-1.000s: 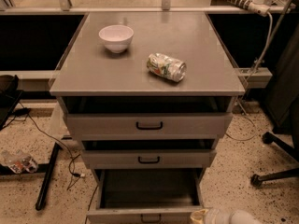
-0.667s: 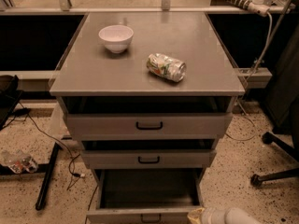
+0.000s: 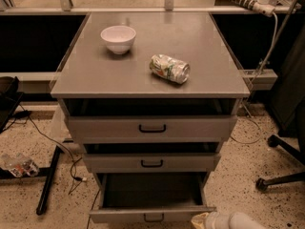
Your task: Close bottom drawer
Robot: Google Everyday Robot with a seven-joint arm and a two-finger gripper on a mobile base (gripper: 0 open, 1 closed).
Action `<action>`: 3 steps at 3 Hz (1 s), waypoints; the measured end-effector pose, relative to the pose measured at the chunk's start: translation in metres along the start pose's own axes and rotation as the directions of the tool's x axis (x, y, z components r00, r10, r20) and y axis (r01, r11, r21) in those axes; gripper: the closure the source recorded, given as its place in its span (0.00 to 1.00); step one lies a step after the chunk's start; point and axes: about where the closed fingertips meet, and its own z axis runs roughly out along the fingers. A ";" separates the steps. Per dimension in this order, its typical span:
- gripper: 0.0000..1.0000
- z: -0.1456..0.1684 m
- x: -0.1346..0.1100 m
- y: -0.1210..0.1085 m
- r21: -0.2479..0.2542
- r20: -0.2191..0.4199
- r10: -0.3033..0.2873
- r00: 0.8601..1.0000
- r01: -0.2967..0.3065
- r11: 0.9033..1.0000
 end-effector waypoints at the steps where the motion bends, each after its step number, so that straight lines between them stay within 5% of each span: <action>1: 0.57 0.000 0.000 0.000 0.000 0.000 0.000 1.000 0.000 1.000; 3: 0.11 0.001 0.000 0.001 0.000 0.001 -0.002 1.000 0.002 1.000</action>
Offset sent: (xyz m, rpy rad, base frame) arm 0.0000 0.0000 0.0000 0.0000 0.0000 0.0000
